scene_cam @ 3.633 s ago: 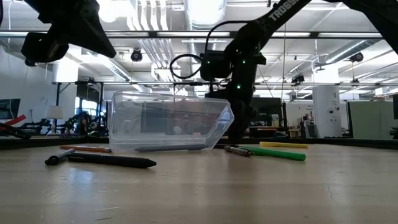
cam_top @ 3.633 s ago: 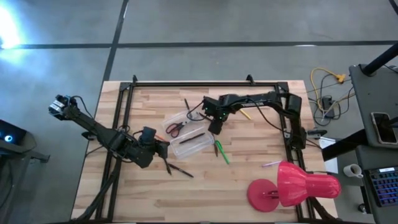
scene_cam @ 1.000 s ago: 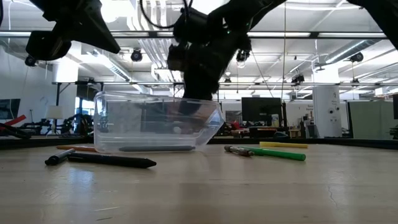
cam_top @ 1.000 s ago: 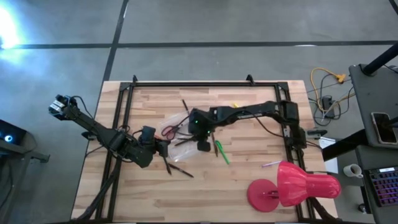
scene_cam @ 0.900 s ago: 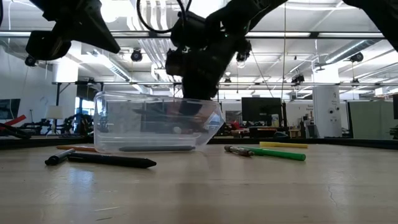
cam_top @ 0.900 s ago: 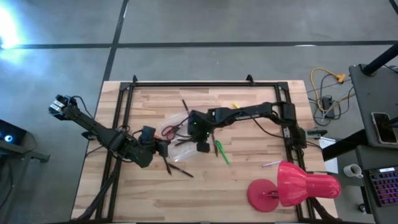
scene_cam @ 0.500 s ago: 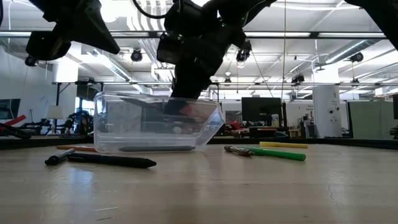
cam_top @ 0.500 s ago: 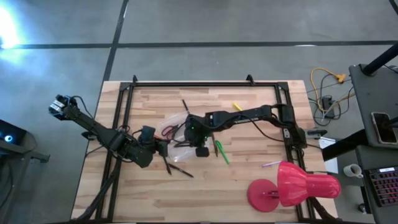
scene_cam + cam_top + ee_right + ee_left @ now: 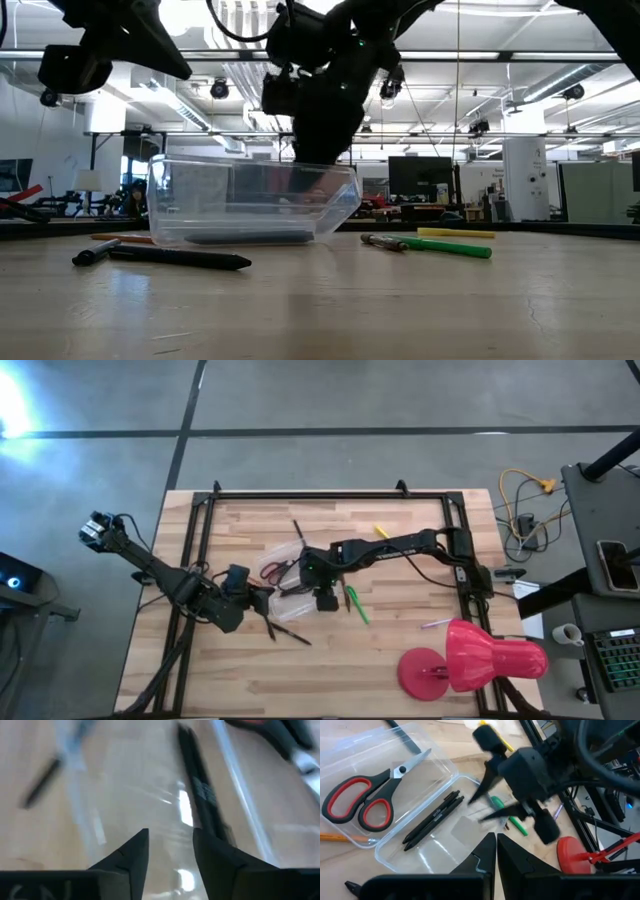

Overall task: Pick & place school supplies into a supply box
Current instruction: Put the yellow pen into the stationery box

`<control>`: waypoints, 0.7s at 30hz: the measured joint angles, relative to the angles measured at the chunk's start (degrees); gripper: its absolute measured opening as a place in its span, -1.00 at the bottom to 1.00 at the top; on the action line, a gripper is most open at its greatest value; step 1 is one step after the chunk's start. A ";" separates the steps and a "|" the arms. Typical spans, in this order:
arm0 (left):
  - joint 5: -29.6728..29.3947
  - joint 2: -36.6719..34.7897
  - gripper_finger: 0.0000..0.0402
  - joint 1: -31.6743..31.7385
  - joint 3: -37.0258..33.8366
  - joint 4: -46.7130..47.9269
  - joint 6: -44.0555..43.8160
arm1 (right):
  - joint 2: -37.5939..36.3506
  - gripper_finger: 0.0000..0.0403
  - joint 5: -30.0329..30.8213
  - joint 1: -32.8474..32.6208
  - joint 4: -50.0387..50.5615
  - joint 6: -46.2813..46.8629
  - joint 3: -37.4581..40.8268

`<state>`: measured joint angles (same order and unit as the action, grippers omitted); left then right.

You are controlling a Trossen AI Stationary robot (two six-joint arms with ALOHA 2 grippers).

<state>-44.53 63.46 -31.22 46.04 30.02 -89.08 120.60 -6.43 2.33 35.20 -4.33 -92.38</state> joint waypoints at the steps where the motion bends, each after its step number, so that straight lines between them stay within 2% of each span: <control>1: 0.00 0.00 -1.00 0.00 0.00 -0.02 0.00 | -0.38 -0.25 3.13 -0.01 0.78 0.47 0.00; 4: 0.00 0.00 -1.00 0.00 0.00 -0.07 0.00 | -2.28 -0.22 9.74 0.62 2.61 0.95 0.00; 7: 0.00 0.00 -1.00 0.00 0.00 -0.12 -0.02 | -4.30 -0.21 9.15 2.67 3.58 1.86 0.00; 14: 0.02 0.00 -1.00 0.00 -0.02 -0.28 -0.02 | -5.65 -0.22 8.78 10.74 2.11 17.19 -1.35; 17: -0.02 0.75 -1.00 0.00 -0.02 -0.89 -0.02 | -5.47 -0.20 8.98 12.54 1.59 17.85 -2.93; 21: -0.03 3.23 -1.00 0.00 -0.02 -1.09 -1.57 | -5.39 -0.20 12.79 12.41 -0.30 17.88 -4.17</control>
<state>-44.56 66.70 -31.22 46.02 28.93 -90.65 115.21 6.36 14.74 34.90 13.55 -96.55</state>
